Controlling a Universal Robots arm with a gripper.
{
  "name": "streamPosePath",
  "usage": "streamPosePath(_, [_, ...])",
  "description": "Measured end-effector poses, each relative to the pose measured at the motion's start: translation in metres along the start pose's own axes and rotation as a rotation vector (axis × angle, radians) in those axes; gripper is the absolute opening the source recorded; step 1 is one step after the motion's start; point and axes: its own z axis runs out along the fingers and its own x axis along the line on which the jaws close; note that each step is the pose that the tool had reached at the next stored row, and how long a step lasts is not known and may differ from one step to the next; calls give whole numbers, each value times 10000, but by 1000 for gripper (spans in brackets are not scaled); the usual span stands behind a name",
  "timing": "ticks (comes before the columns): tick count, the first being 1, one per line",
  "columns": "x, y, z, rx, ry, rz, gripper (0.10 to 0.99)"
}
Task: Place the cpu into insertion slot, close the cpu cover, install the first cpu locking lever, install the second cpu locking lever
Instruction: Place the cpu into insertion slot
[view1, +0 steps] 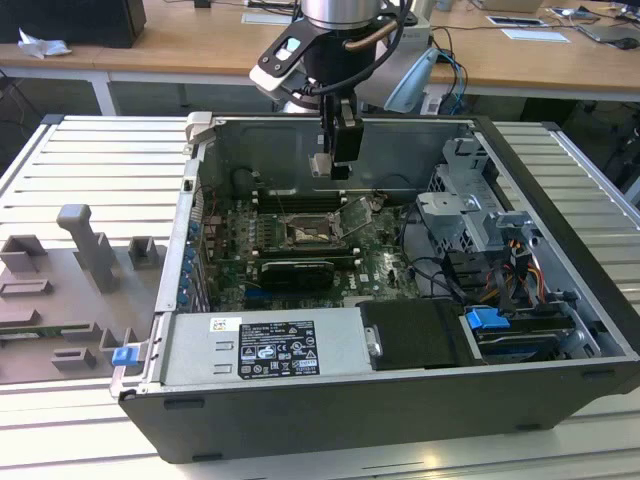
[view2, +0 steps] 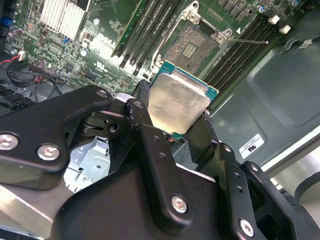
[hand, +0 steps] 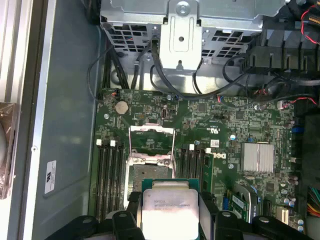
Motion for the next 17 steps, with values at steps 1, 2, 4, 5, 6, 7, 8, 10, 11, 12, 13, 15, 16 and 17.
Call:
streamPosePath(1, [0,0,3,0,-3,31,545])
streamPosePath(2, [0,0,6,0,-4,54,545])
streamPosePath(4, [0,-1,12,1,-8,110,545])
streamPosePath(5, [0,-1,16,1,-12,153,545])
streamPosePath(6, [0,-2,20,1,-15,192,545])
streamPosePath(7, [0,-2,23,1,-17,218,545])
streamPosePath(8, [0,-2,25,1,-20,245,545])
streamPosePath(10, [0,-2,29,0,-22,288,545])
streamPosePath(11, [0,-2,31,0,-23,313,545])
streamPosePath(12, [0,-3,33,0,-25,336,545])
streamPosePath(13, [0,-3,35,-1,-27,361,545])
streamPosePath(15, [0,-3,39,-1,-30,405,545])
streamPosePath(16, [0,-3,42,-1,-32,431,545])
streamPosePath(17, [-1,-3,44,-1,-35,463,545])
